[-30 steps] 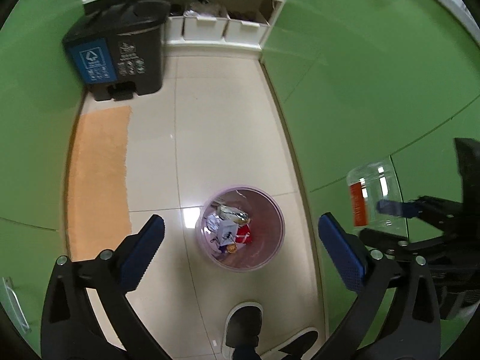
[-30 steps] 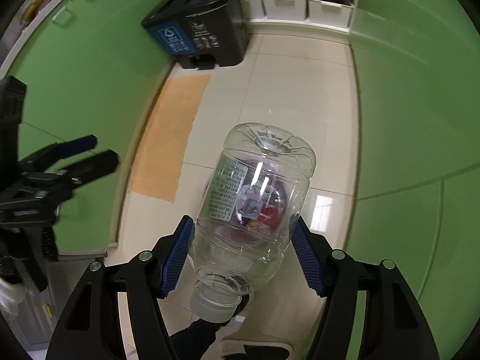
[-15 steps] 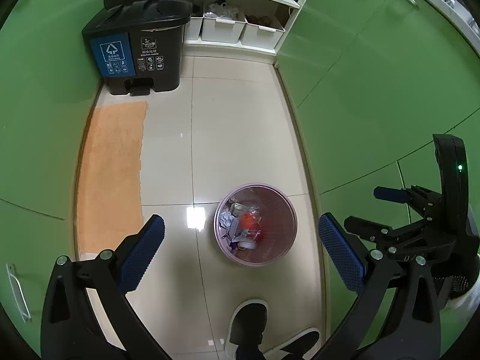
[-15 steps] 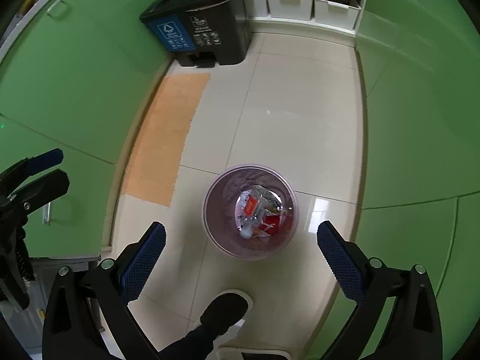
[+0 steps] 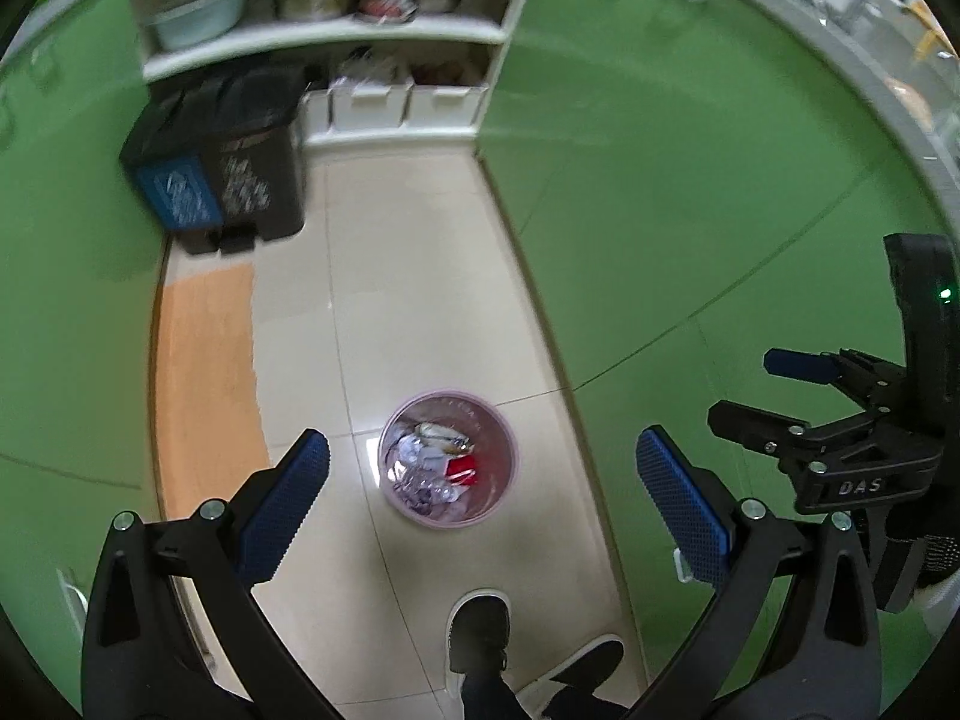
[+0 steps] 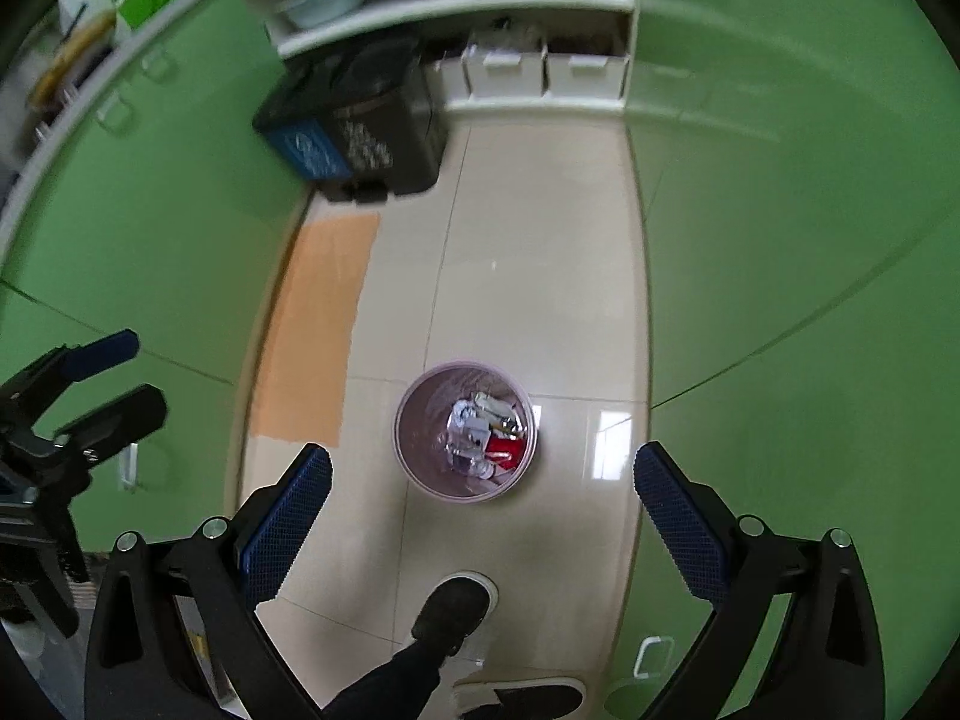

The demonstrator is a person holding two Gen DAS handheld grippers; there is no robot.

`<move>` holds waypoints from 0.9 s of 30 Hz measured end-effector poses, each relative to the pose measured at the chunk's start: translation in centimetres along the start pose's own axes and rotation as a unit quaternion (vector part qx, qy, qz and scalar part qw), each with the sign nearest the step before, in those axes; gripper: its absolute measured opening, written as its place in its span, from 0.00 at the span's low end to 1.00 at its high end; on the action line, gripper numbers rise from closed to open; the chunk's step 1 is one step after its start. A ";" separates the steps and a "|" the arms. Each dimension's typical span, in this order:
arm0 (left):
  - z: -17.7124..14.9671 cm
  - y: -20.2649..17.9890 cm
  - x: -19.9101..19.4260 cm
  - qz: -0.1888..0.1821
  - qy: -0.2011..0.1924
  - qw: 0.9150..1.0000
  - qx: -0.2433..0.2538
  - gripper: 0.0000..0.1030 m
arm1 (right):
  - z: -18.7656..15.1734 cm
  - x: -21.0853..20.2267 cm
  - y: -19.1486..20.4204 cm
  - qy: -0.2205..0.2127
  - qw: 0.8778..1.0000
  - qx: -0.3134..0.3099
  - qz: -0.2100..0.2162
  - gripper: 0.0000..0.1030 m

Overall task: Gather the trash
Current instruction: 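Move both tools back over the counter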

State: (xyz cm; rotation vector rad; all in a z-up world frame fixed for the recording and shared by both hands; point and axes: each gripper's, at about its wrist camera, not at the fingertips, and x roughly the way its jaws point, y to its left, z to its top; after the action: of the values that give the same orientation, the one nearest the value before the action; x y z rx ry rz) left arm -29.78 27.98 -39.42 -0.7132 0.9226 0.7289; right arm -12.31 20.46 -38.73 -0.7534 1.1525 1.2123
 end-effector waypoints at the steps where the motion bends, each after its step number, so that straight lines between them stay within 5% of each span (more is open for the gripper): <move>1: 0.5 -1.0 -1.5 -0.003 -0.003 1.000 0.008 0.97 | -0.1 -2.2 0.0 -0.009 1.000 0.004 -0.001 0.94; 14: 5.9 -14.7 -17.7 -0.064 -0.044 0.990 0.120 0.97 | -3.8 -28.1 -2.8 -0.135 0.986 0.084 -0.041 0.94; 20: 7.3 -22.6 -21.9 -0.116 -0.051 0.974 0.187 0.97 | -8.6 -36.1 -6.7 -0.170 0.970 0.151 -0.088 0.94; 27: 7.3 -32.4 -23.7 -0.173 -0.049 0.946 0.271 0.97 | -15.3 -42.5 -11.5 -0.203 0.938 0.241 -0.146 0.94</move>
State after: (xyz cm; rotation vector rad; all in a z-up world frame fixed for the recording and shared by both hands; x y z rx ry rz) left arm -10.40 10.08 -8.35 -0.3295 0.8269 0.1760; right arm -3.27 -9.64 -4.28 -0.2657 0.8985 0.7409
